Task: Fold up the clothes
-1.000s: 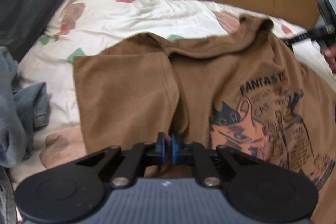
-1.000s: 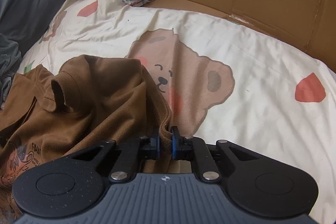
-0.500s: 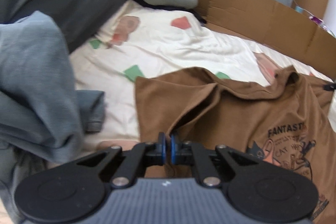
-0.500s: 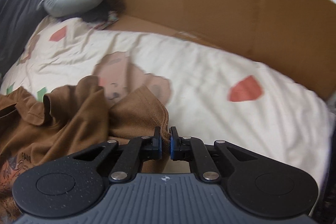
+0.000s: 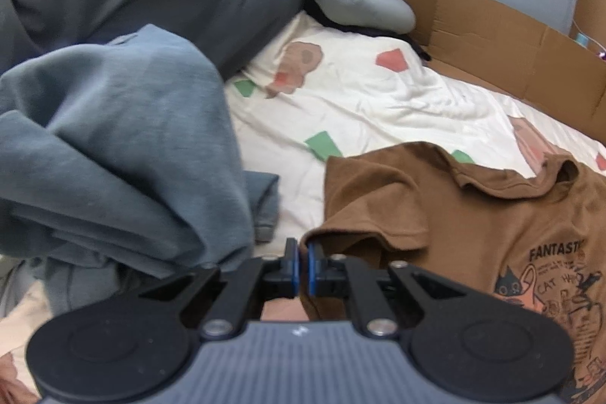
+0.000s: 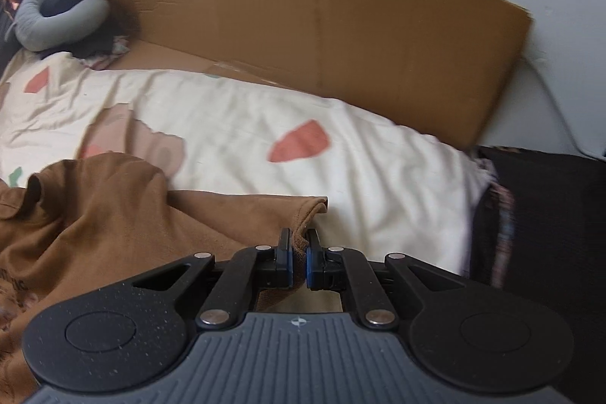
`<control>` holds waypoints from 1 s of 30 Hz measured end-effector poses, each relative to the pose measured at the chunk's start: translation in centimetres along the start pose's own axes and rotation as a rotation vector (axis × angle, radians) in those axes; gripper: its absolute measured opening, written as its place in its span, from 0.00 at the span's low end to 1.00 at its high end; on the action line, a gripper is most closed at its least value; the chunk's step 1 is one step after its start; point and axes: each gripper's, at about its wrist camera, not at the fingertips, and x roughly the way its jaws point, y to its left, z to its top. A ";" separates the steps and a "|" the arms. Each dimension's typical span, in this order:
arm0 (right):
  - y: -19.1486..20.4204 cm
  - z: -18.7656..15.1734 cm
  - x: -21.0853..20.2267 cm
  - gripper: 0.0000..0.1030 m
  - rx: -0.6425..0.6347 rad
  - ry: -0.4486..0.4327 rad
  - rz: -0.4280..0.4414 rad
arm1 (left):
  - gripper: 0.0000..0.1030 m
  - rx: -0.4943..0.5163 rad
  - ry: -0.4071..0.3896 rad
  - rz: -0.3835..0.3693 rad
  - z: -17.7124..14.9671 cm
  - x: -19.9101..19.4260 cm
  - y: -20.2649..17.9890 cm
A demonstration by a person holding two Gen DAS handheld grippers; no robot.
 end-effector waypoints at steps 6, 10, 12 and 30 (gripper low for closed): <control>-2.9 -1.2 -1.6 0.04 0.051 0.015 -0.064 | 0.05 -0.013 -0.003 0.028 0.2 -0.3 0.7; -4.4 -1.8 -2.4 0.04 0.062 0.022 -0.106 | 0.05 -0.009 -0.005 0.041 0.3 -0.3 0.9; -4.8 -2.0 -2.8 0.04 0.060 0.025 -0.130 | 0.05 -0.008 -0.002 0.051 0.2 -0.3 1.0; -5.0 -4.4 -3.7 0.24 0.096 0.105 -0.177 | 0.05 -0.064 0.118 0.137 -2.9 -1.3 4.4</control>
